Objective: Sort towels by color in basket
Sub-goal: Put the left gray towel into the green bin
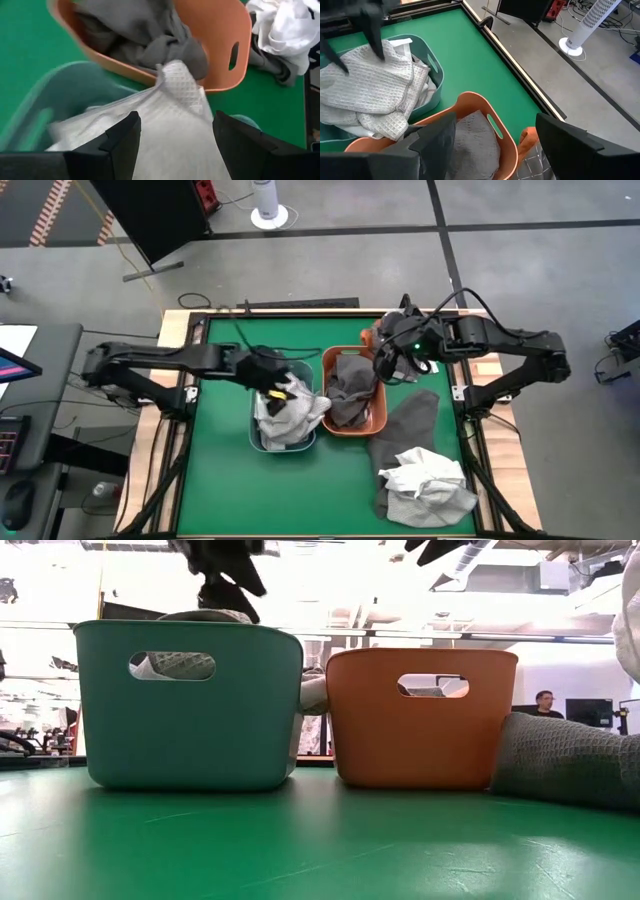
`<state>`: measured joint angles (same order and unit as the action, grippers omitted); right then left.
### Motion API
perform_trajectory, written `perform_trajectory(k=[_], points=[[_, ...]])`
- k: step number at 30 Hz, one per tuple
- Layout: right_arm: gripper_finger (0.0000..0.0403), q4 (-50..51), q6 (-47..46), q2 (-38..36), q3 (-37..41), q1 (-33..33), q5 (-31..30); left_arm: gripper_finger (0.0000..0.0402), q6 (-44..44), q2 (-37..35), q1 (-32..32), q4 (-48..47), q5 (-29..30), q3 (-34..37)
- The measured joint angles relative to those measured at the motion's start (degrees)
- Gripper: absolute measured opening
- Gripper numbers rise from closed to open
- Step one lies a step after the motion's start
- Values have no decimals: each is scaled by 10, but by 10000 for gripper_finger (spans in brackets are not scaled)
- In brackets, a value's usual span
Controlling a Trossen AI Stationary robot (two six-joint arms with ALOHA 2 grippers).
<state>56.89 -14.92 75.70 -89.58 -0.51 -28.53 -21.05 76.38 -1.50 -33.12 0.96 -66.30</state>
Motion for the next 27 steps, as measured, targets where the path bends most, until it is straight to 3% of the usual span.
perform_trajectory(k=[4, 10, 15, 21, 27], points=[[306, 3, 0, 1, 0, 6, 1, 238, -6, 72, 0, 9, -14, 0], [306, 14, -2, 0, 0, 7, 2, 238, 30, 176, 0, -70, -18, 0], [306, 17, -2, 0, 0, 9, 2, 238, 66, 243, 0, -61, -18, -3], [306, 37, -2, 0, 0, 9, 2, 238, 68, 238, -3, -42, -15, -1], [306, 38, -7, 0, 0, 8, 1, 238, 83, 175, -12, -108, -9, -38]])
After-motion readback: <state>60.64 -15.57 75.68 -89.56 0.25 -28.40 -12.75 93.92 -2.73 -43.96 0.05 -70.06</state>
